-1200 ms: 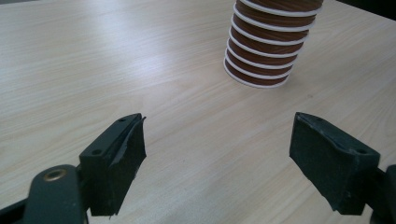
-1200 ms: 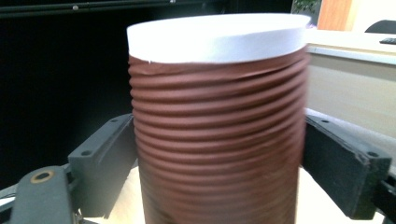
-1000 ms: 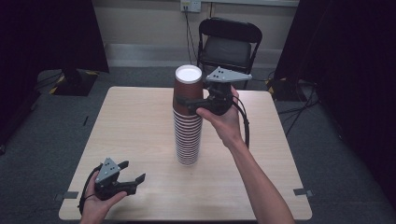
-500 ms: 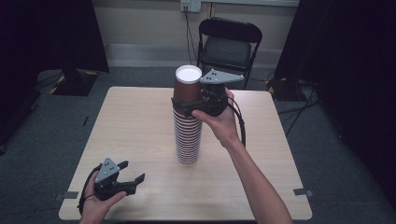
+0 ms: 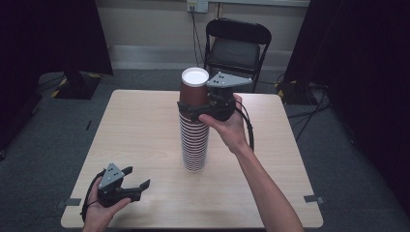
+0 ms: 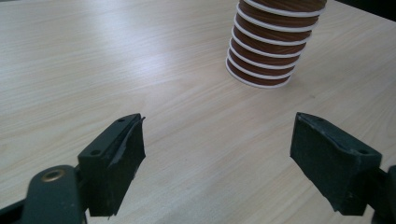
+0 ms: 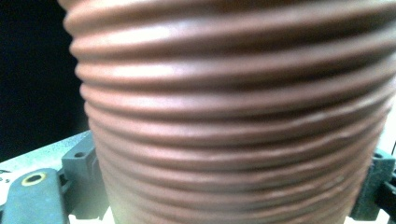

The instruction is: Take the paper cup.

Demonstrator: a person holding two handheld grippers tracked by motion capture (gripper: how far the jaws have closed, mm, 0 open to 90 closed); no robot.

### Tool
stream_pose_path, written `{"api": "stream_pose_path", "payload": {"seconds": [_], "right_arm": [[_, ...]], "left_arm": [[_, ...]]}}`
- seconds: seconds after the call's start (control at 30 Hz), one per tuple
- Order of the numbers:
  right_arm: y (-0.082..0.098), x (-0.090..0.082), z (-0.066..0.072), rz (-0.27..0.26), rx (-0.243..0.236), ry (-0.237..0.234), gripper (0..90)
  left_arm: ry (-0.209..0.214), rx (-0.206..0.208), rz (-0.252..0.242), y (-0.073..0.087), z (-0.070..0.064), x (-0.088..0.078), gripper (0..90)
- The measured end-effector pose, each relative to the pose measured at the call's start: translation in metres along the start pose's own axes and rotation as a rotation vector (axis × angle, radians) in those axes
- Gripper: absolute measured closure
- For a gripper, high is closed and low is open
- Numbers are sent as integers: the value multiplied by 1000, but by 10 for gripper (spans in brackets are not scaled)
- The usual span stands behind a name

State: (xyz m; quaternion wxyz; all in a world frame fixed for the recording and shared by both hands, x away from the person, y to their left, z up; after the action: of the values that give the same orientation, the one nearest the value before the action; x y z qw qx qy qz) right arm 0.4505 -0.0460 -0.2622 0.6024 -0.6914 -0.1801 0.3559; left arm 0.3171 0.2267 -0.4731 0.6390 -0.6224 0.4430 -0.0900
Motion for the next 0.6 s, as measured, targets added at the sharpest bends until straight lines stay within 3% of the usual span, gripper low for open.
{"api": "stream_pose_path", "payload": {"seconds": [0.6], "right_arm": [[-12,-6,-1,-55,18,-19,125]], "left_arm": [[-5,-9,-2,0,2,0,162]]}}
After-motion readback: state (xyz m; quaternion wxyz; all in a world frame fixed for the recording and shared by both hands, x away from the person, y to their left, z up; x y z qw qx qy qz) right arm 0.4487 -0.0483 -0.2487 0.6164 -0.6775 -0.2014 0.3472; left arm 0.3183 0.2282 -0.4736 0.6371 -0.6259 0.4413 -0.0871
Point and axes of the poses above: each handheld gripper's, and its own axes: x roughly forward along the jaws, y roughly out of its underside, z roughly to its left, the point moved 3 cm from there along x, roughly forward along the jaws, and after that the axes turned 10 degrees about y, right-handed, at the moved point
